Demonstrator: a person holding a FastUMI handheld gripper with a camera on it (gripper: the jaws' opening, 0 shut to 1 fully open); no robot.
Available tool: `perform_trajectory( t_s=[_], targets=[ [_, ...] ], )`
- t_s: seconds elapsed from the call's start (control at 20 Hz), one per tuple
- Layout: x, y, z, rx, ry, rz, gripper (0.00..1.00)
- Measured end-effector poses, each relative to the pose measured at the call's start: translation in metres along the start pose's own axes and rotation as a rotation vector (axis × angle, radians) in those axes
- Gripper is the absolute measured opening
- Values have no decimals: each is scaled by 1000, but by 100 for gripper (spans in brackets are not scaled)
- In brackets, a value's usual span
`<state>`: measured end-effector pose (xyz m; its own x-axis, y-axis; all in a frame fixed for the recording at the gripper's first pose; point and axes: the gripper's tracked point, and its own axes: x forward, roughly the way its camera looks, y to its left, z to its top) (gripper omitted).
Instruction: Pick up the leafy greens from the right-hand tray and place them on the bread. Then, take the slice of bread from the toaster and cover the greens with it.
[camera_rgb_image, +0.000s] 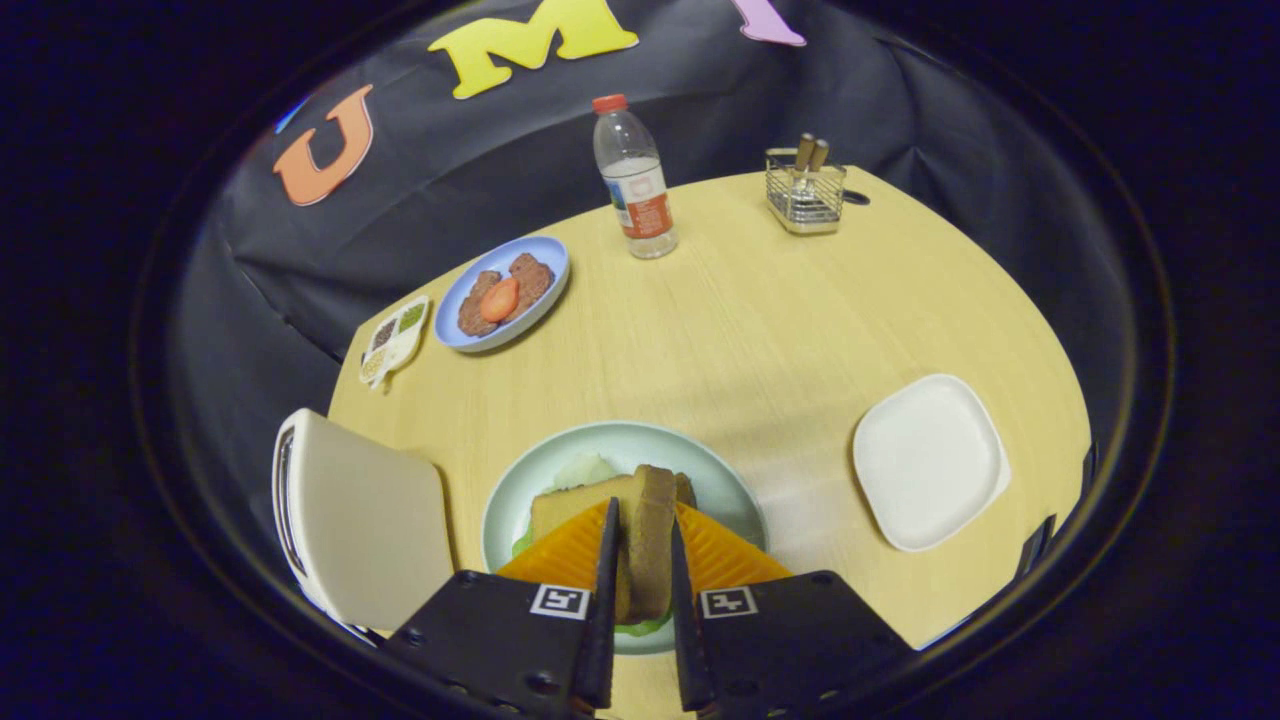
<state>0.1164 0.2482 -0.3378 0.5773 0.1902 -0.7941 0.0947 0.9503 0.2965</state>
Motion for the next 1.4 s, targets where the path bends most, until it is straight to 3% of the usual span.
perform_trajectory(
  t_s=[0.4,0.7,1.1,1.4],
  targets=[
    [5,-8,-8,7,48,25,47],
    [-35,-13,6,-101,-5,80,65],
    [-147,-5,51,-267,-272,142,81],
    [-256,6,74,-292,-485,141,83]
  ],
)
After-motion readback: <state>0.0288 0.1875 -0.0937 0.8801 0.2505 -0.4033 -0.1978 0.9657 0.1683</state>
